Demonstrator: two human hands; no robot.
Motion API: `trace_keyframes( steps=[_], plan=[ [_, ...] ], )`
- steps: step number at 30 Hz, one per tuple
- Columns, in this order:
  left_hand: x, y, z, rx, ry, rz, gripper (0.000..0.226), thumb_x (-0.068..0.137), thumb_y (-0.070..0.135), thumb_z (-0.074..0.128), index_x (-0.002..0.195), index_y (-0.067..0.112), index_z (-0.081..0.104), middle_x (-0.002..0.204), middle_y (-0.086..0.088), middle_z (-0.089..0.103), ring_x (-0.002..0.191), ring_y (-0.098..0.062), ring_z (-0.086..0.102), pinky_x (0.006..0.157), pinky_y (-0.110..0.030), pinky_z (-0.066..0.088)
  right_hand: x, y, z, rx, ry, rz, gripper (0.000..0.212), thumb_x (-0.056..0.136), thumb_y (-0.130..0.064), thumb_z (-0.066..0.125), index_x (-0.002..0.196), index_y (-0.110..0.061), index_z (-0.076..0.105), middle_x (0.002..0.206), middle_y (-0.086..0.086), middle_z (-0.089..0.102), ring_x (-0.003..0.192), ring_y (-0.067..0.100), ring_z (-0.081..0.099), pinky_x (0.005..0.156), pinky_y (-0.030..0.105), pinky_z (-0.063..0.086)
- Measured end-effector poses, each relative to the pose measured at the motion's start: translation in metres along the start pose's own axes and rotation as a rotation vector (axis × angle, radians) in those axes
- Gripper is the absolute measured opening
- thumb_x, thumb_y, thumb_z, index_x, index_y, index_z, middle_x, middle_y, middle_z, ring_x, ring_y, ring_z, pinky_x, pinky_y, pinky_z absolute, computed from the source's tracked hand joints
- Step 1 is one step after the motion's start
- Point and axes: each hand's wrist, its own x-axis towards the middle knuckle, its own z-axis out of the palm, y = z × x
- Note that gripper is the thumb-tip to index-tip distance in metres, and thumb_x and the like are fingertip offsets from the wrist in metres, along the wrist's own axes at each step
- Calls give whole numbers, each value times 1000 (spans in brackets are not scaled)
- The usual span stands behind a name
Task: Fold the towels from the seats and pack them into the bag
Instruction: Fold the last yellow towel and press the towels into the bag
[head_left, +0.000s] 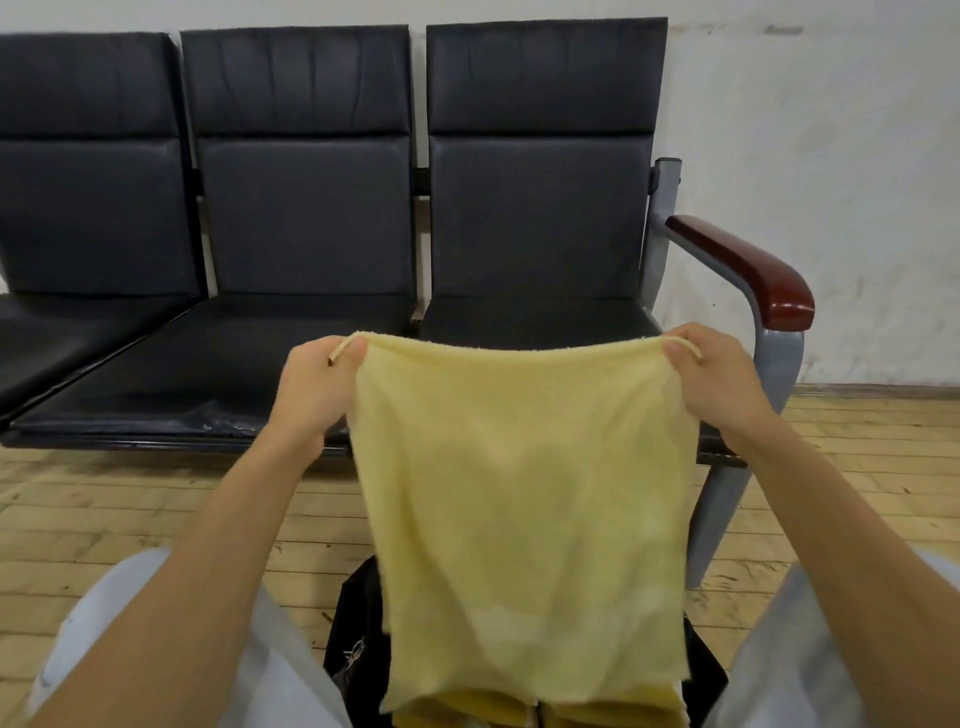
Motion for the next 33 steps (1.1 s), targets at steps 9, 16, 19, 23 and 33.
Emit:
trace_keyframes(
  steps=[9,16,19,23,33],
  plan=[
    [4,-3,-2,300,184,253,24,99,20,51,109,6,68,91,0,63,85,-11,55,78,-27,39,0,2,1,-164,116,-22,24,104,-21,42,116,-9,59,103,8,61,88,18,53,75,29,40],
    [5,-5,-3,296,175,210,22,100,15,47,113,7,63,102,-5,63,91,-13,53,75,-22,38,-3,0,-7,-211,127,-100,28,101,-25,50,113,-10,70,108,10,70,93,14,53,89,26,35],
    [6,-7,-5,369,170,233,25,99,14,49,116,4,64,105,-11,64,92,-18,54,79,-28,39,-4,2,-9,-267,143,-135,28,99,-27,54,111,-9,73,102,9,71,86,14,53,87,24,35],
    [11,-14,-9,424,194,261,25,100,22,48,113,11,67,107,-13,58,91,-22,55,78,-30,39,-3,7,-8,-264,154,-94,30,99,-32,53,110,-12,72,96,8,71,80,16,58,82,27,42],
    [13,-19,-12,393,174,256,19,98,23,54,107,15,69,87,-3,67,78,-20,65,74,-32,51,-3,2,-7,-183,139,-27,30,101,-30,50,114,-10,68,105,9,69,88,16,56,83,28,39]
  ],
)
